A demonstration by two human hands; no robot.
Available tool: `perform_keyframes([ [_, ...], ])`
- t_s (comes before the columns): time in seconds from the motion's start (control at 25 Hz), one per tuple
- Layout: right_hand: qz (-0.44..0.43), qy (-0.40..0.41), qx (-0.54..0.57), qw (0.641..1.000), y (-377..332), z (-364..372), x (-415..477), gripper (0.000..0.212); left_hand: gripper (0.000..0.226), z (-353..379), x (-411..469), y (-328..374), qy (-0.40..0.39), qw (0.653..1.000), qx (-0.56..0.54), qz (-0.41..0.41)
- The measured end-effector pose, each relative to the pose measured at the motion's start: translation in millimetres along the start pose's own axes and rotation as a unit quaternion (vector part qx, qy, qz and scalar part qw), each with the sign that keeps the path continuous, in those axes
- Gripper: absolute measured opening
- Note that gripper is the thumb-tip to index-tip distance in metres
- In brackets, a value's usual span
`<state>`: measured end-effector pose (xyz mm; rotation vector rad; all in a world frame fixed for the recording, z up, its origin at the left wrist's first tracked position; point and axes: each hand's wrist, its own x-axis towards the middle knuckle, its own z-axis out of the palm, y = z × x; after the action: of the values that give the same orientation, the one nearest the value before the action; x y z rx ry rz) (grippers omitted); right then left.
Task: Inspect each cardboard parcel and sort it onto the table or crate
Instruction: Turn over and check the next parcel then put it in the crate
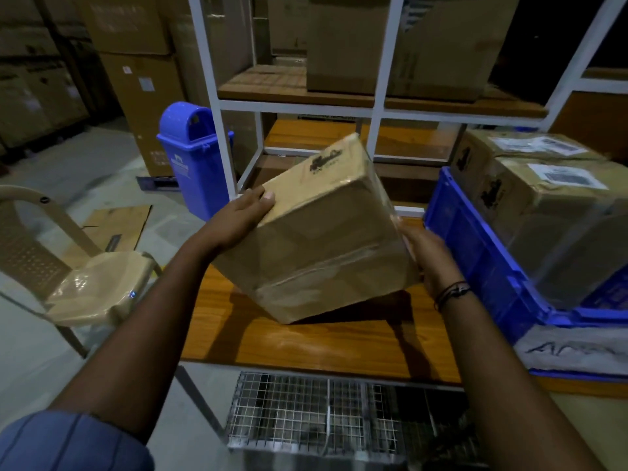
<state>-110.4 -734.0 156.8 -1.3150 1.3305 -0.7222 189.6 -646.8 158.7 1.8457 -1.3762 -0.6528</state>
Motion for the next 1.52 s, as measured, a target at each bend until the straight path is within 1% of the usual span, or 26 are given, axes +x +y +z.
perform_keyframes([
  [0.08,-0.073,0.049,-0.042,0.995,-16,-8,9,0.037,0.075,8,-7,10,-0.025,0.994,-0.107,0.012],
  [0.16,-0.141,0.088,-0.072,0.983,-33,-9,11,0.055,0.067,20,-9,21,-0.027,0.973,-0.225,0.043],
  [0.24,-0.19,0.114,-0.159,0.962,-40,-6,12,0.059,0.055,27,-10,34,-0.007,0.947,-0.316,0.053],
  [0.28,-0.198,0.126,-0.219,0.947,-41,-3,11,0.057,0.049,28,-10,39,0.015,0.948,-0.313,0.053],
  [0.32,-0.2,0.137,-0.281,0.929,-41,0,8,0.055,0.044,29,-9,44,0.037,0.961,-0.266,0.063],
  [0.36,-0.202,0.148,-0.339,0.907,-43,4,4,0.054,0.048,28,-8,47,0.062,0.981,-0.167,0.079],
  [0.4,-0.211,0.156,-0.391,0.882,-45,9,1,0.054,0.054,29,-3,49,0.075,0.991,-0.043,0.102],
  [0.44,-0.232,0.16,-0.434,0.856,-49,15,-3,0.054,0.057,32,0,53,0.074,0.986,0.083,0.125],
  [0.48,-0.259,0.153,-0.462,0.834,-52,21,-4,0.054,0.056,36,5,59,0.069,0.969,0.19,0.145],
  [0.52,-0.284,0.136,-0.479,0.819,-55,28,-7,0.053,0.055,40,7,65,0.062,0.949,0.266,0.161],
  [0.56,-0.303,0.116,-0.488,0.811,-56,35,-9,0.053,0.055,44,8,69,0.057,0.933,0.314,0.166],
  [0.6,-0.317,0.102,-0.496,0.802,-54,42,-9,0.053,0.056,46,9,70,0.055,0.926,0.336,0.162],
  [0.72,-0.352,0.118,-0.521,0.769,-46,52,-7,0.058,0.057,45,12,67,0.052,0.925,0.346,0.145],
  [0.8,-0.359,0.109,-0.516,0.77,-47,47,-2,0.06,0.06,44,11,70,0.041,0.926,0.346,0.144],
  [0.88,-0.354,0.086,-0.502,0.784,-52,39,-1,0.055,0.069,43,8,75,0.034,0.925,0.349,0.145],
  [1.04,-0.355,0.073,-0.486,0.795,-51,29,-1,0.048,0.103,34,1,77,-0.036,0.911,0.39,0.132],
  [1.08,-0.369,0.073,-0.457,0.806,-51,28,1,0.047,0.106,32,1,77,-0.047,0.905,0.4,0.133],
  [1.16,-0.427,0.099,-0.334,0.834,-47,25,5,0.042,0.103,30,3,77,-0.053,0.899,0.413,0.133],
  [1.24,-0.478,0.171,-0.205,0.837,-39,21,16,0.037,0.095,28,8,77,-0.038,0.905,0.405,0.127],
  [1.28,-0.477,0.201,-0.137,0.845,-31,17,24,0.035,0.091,25,10,75,-0.022,0.912,0.39,0.122],
  [1.32,-0.442,0.225,-0.06,0.866,-23,14,29,0.035,0.088,20,11,71,-0.003,0.923,0.369,0.112],
  [1.36,-0.375,0.246,0.023,0.894,-10,12,35,0.037,0.085,13,11,67,0.019,0.936,0.338,0.095],
  [1.4,-0.277,0.261,0.1,0.919,4,13,38,0.042,0.082,5,12,61,0.04,0.95,0.301,0.072],
  [1.44,-0.156,0.261,0.153,0.94,19,16,42,0.047,0.08,-4,14,53,0.056,0.962,0.263,0.045],
  [1.48,-0.035,0.224,0.19,0.955,36,22,45,0.052,0.08,-13,17,45,0.064,0.971,0.23,0.019],
  [1.52,0.065,0.149,0.218,0.962,51,30,46,0.058,0.083,-20,19,39,0.069,0.976,0.206,-0.002],
])
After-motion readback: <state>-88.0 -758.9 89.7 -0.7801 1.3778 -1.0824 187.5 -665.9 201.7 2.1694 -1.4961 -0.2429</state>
